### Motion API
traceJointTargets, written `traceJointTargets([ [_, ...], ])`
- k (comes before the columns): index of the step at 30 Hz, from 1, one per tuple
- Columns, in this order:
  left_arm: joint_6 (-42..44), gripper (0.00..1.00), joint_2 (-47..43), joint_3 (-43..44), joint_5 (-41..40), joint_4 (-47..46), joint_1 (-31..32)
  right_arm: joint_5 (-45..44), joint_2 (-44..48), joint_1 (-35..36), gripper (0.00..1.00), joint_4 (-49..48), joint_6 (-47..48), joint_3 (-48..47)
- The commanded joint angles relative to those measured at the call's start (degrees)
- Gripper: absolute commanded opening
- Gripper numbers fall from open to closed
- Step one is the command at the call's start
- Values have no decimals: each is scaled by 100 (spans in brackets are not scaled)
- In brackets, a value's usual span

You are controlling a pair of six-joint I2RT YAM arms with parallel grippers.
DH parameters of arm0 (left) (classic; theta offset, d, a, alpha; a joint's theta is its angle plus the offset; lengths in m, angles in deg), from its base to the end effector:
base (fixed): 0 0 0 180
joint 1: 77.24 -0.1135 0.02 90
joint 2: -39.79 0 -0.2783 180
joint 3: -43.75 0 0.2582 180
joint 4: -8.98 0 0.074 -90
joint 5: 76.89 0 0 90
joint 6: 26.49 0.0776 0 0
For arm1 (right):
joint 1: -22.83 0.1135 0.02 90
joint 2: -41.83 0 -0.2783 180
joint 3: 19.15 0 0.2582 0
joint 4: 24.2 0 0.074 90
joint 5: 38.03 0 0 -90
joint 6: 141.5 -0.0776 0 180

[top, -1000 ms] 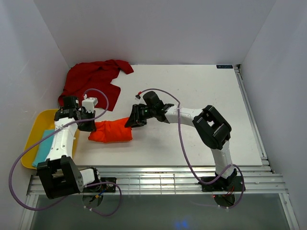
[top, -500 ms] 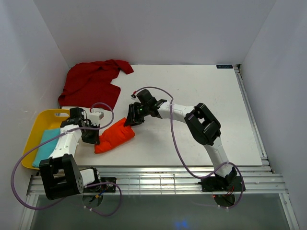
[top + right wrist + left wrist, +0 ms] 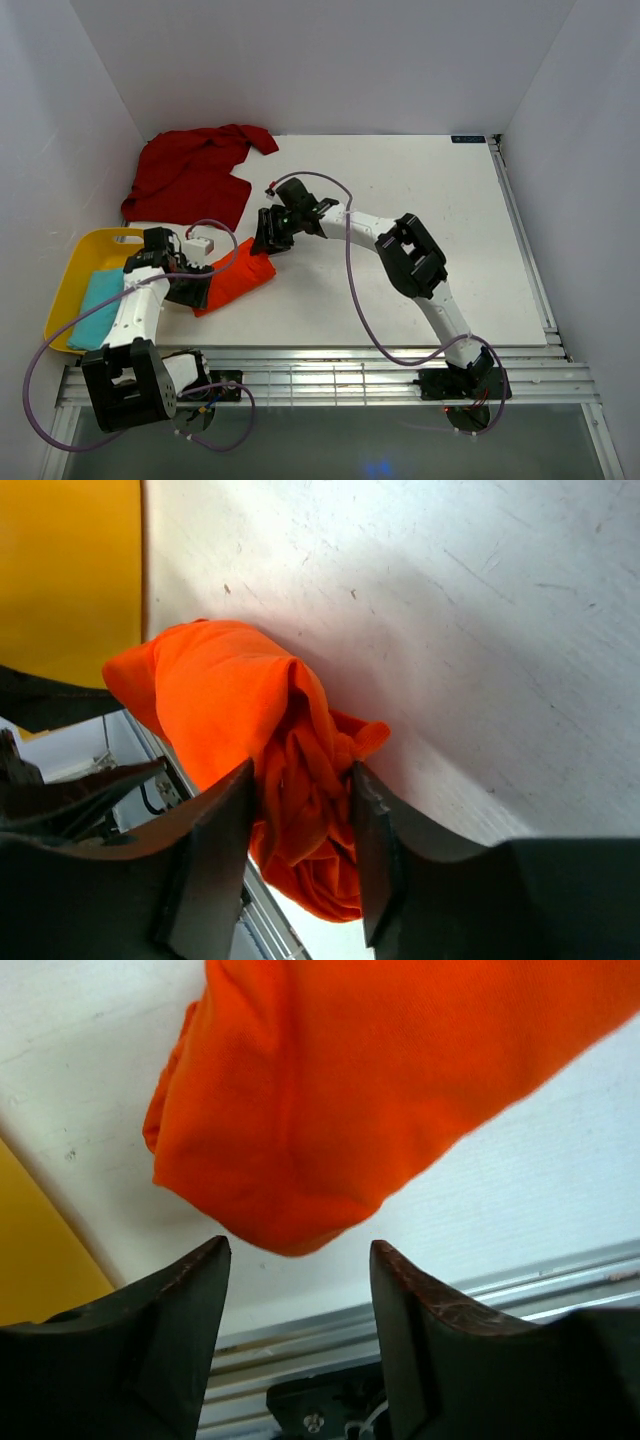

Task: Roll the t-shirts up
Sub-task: Place the T-shirt at the center of the board.

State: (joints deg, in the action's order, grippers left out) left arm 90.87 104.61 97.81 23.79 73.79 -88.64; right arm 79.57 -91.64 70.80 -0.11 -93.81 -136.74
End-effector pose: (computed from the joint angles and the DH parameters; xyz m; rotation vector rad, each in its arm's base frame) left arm 0.1917 0.0240 0.1716 0.4276 2.8079 -0.1311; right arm 0.3544 0.4469 0.1531 -0.4174 2.5301 1.2841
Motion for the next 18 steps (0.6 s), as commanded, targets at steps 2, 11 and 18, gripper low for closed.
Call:
traceJointTargets([
  [2,322,71,-303,533,39,487,15,-79,-48,-50,53,244,231,-517],
  [11,622,98,57,2055,1112,541,137,-219,154,-261,75,341,354,-711],
  [18,701,98,760,2046,-41,-12,1307,-404,803,-533,76,411,618,-299],
])
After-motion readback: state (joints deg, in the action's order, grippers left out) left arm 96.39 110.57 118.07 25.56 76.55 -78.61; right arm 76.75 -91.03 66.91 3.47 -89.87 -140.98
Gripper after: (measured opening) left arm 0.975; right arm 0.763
